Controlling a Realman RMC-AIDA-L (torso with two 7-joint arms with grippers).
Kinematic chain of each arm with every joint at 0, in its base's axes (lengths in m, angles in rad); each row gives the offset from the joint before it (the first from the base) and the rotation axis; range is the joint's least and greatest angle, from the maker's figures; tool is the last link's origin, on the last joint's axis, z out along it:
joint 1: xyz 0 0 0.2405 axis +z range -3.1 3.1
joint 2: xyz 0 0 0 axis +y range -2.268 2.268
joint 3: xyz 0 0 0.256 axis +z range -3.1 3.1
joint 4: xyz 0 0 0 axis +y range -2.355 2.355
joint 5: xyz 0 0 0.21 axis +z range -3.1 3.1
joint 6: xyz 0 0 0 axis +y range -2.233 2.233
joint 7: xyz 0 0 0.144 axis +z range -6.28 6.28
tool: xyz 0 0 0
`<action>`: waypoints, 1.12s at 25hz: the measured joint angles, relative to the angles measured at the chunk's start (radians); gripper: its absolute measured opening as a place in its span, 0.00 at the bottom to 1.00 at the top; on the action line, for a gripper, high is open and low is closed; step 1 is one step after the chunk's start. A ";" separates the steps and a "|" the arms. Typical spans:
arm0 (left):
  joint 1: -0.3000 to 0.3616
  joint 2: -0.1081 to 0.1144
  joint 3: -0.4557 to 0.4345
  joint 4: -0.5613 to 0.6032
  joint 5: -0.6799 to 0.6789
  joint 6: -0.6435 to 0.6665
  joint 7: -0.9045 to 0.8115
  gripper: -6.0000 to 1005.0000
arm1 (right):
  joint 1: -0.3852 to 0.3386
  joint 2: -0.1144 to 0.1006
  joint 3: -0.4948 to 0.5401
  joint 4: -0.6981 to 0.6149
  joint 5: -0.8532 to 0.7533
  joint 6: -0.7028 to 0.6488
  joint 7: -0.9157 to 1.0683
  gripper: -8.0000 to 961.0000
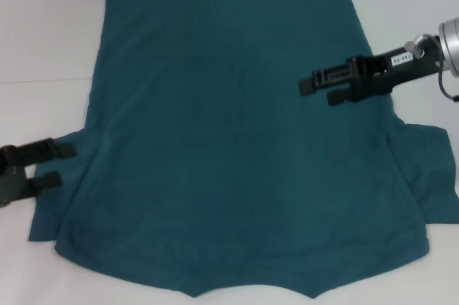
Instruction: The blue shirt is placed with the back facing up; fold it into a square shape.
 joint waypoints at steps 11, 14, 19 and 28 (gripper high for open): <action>-0.027 0.024 -0.015 -0.128 0.006 -0.307 -0.038 0.79 | 0.014 -0.001 0.000 -0.011 -0.025 0.030 0.054 0.98; -0.043 0.027 -0.007 -0.170 0.024 -0.371 -0.036 0.79 | 0.014 0.000 0.000 -0.007 -0.025 0.034 0.054 0.98; -0.056 0.026 -0.001 -0.204 0.051 -0.433 -0.039 0.79 | 0.015 0.002 0.001 -0.006 -0.025 0.036 0.055 0.98; -0.049 0.021 0.000 -0.214 0.055 -0.465 -0.037 0.79 | 0.009 0.002 0.001 -0.005 -0.025 0.039 0.055 0.98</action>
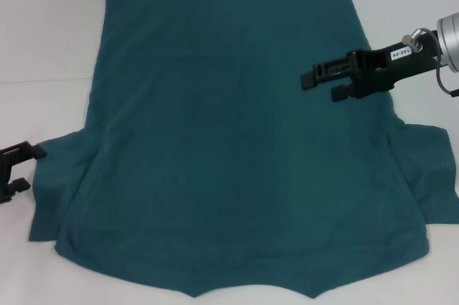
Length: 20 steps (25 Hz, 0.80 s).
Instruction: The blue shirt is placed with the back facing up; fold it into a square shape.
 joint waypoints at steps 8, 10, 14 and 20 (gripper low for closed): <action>-0.003 -0.001 0.033 -0.030 0.002 -0.028 0.005 0.79 | -0.003 0.000 0.000 0.000 0.000 0.003 0.000 0.98; -0.006 -0.001 0.044 -0.033 0.002 -0.035 0.005 0.78 | -0.003 0.000 0.000 0.000 0.000 0.003 0.000 0.98; -0.013 -0.001 0.069 -0.034 0.002 -0.037 0.007 0.75 | -0.004 0.000 0.000 0.000 0.000 0.006 0.000 0.98; -0.019 -0.005 0.089 -0.029 -0.006 -0.017 0.014 0.71 | -0.006 0.001 0.000 0.000 0.002 0.007 0.000 0.98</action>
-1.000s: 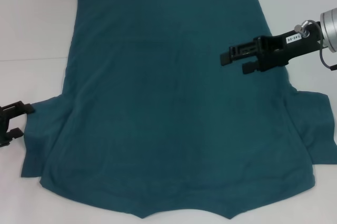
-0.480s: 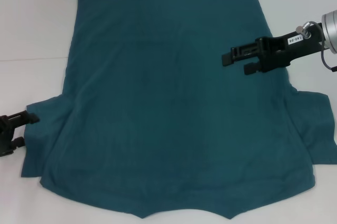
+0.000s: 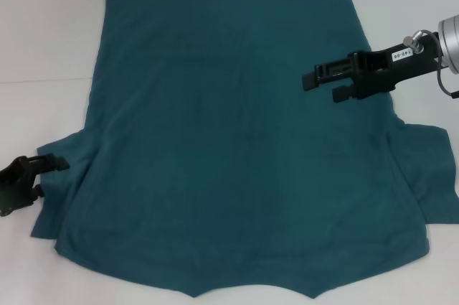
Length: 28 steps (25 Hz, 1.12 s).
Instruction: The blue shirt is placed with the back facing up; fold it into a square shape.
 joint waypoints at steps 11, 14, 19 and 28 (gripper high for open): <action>0.007 0.001 -0.001 0.004 0.006 0.003 0.004 0.49 | -0.001 -0.001 0.005 0.001 0.002 -0.002 0.000 0.98; 0.006 0.002 0.001 0.005 0.006 0.005 0.006 0.39 | -0.002 -0.001 0.006 0.001 0.003 -0.002 0.000 0.98; 0.004 0.006 -0.003 0.024 0.005 0.044 0.022 0.19 | -0.005 -0.001 0.006 0.001 0.002 -0.002 0.000 0.98; -0.044 0.050 0.010 0.126 0.141 0.118 0.004 0.02 | -0.005 0.003 0.008 0.002 0.002 -0.004 0.000 0.98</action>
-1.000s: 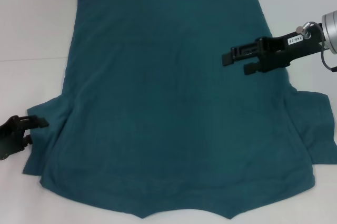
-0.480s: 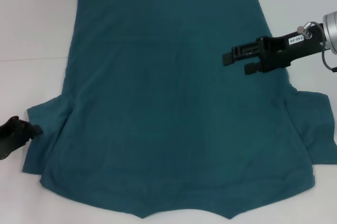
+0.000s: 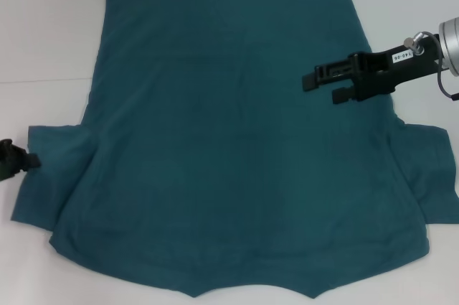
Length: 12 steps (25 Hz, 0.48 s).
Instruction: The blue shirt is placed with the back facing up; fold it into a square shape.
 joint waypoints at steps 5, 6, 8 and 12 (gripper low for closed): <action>-0.041 0.015 0.005 0.056 0.100 0.022 0.012 0.02 | 0.000 0.000 0.000 0.000 0.002 0.002 0.000 0.98; -0.043 0.016 0.009 0.075 0.113 0.023 0.014 0.02 | 0.000 0.001 0.000 -0.001 0.002 0.002 0.000 0.98; -0.045 0.016 0.020 0.108 0.121 0.023 0.014 0.02 | 0.000 0.001 0.001 -0.002 0.003 0.002 0.000 0.98; -0.057 0.022 0.032 0.135 0.128 0.028 0.008 0.02 | 0.001 0.001 0.002 -0.001 0.003 0.004 0.000 0.98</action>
